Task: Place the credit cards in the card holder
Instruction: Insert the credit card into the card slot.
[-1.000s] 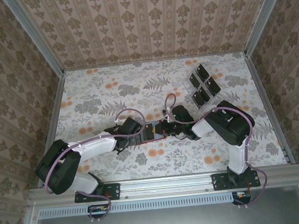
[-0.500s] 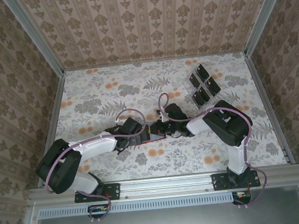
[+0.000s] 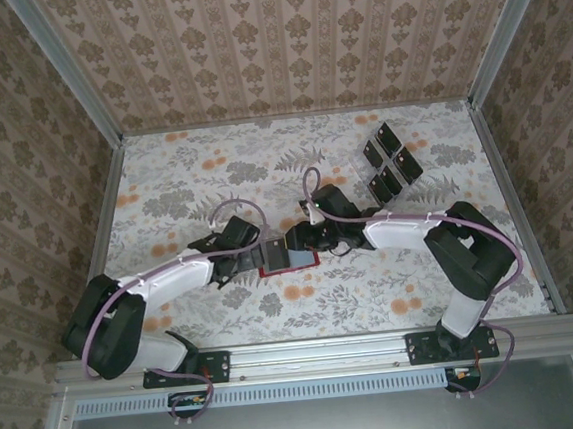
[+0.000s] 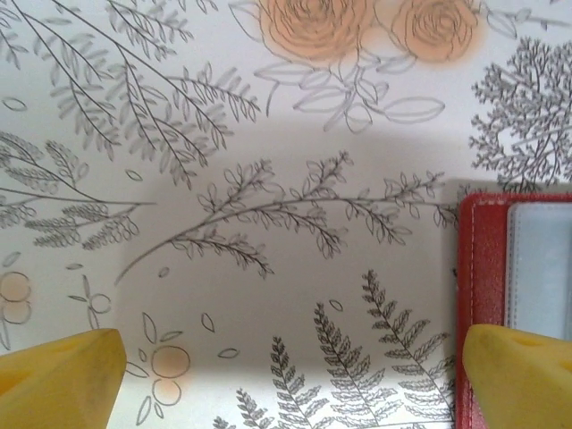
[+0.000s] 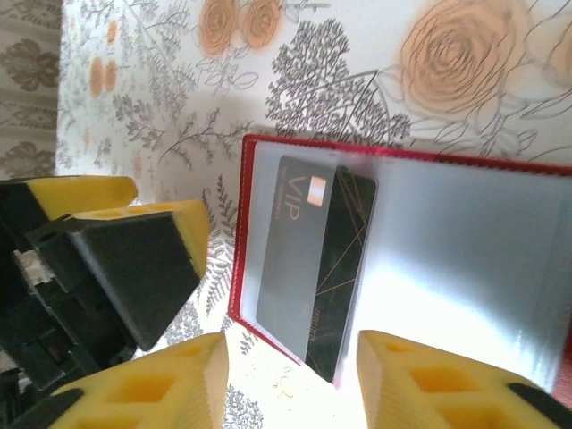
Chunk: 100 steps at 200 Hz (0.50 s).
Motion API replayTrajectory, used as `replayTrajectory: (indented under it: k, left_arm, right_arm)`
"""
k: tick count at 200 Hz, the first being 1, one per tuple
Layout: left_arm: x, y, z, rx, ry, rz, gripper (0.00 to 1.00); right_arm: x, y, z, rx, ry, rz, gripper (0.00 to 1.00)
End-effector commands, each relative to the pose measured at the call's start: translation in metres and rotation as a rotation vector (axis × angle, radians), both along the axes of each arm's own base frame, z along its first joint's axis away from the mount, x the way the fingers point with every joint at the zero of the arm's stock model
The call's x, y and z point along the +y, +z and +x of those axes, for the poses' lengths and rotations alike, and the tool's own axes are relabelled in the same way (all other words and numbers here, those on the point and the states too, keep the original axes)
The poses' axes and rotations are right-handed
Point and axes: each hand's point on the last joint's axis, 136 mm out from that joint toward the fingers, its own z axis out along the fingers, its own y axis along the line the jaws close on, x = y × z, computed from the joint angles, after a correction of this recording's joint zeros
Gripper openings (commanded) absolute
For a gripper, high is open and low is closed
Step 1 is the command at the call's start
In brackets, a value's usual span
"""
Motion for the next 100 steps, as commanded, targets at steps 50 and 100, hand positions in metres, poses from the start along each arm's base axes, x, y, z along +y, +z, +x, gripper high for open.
replayTrajectory:
  k: [50, 100]
  left_arm:
    - [0.004, -0.001, 0.002, 0.043, -0.012, 0.020, 1.00]
    - [0.007, -0.009, -0.001, 0.073, -0.007, 0.035, 1.00]
  right_arm:
    - [0.003, -0.021, 0.001, 0.005, 0.028, -0.208, 0.12]
    - [0.009, -0.038, 0.003, 0.023, 0.042, -0.253, 0.10]
